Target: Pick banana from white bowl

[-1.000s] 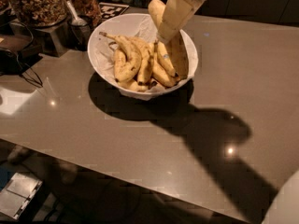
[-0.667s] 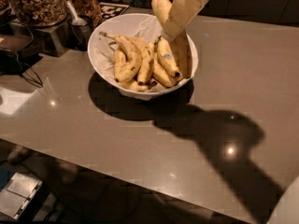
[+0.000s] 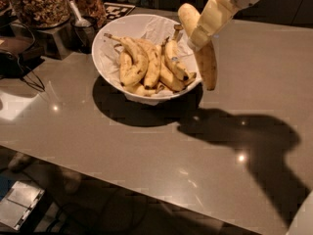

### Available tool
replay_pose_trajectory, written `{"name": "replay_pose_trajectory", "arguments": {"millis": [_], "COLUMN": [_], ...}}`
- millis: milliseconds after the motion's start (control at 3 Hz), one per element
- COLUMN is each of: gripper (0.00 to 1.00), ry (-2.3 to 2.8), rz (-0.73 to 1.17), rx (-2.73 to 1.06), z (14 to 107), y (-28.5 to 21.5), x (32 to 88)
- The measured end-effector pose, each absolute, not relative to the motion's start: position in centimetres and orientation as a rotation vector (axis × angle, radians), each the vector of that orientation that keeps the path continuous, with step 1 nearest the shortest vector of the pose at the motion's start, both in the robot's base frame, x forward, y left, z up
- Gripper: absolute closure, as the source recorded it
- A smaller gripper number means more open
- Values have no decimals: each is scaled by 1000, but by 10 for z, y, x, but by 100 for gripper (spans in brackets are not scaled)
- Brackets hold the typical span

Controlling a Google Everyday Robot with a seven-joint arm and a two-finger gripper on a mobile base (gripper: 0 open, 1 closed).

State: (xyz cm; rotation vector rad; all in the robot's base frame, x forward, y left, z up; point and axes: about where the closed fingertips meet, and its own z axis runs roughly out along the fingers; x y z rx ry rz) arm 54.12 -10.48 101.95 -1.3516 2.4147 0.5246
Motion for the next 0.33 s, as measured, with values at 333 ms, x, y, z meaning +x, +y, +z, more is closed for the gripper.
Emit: {"name": "replay_pose_trajectory", "arguments": {"millis": [333], "gripper": [100], "ry": [2415], "rz": [525], "rx": [-1351], "z": [1019], "y": [-105], "x": [541]}}
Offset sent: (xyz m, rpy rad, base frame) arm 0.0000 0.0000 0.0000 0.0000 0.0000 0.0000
